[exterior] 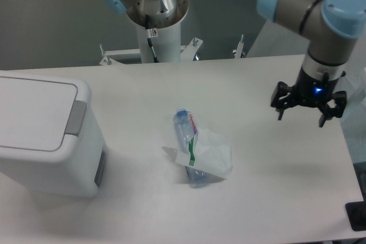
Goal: Open the trash can
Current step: 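Move the gripper from its start pose toward the white trash can, then lower the gripper onto the lid edge of the white trash can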
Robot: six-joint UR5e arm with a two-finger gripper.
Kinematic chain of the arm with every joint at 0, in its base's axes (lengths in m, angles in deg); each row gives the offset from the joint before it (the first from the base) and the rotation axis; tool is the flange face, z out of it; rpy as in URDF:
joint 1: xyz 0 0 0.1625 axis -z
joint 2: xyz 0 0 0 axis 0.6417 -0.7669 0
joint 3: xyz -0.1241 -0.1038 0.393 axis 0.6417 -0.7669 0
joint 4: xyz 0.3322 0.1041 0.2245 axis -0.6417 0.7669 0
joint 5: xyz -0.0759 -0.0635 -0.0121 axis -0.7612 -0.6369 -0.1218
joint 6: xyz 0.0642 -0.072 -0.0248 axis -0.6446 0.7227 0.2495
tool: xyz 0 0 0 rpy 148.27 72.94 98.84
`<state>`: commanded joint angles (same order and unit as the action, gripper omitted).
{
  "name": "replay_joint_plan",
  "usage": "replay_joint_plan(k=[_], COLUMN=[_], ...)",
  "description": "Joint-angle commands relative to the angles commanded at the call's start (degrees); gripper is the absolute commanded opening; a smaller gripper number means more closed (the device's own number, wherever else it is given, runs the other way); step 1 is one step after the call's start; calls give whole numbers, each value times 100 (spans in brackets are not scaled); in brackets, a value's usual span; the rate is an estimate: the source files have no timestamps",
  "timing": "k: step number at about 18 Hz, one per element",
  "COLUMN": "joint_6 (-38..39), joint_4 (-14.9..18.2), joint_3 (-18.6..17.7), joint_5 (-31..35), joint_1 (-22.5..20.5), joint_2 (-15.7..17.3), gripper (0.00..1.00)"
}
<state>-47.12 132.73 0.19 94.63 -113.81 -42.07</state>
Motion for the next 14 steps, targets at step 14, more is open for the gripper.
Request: replay_joint_plan(k=[14], joint_6=[2444], joint_4=[546], joint_3=[-78], joint_5=[-896], joint_1=[1546], joint_2=[888], gripper=[100])
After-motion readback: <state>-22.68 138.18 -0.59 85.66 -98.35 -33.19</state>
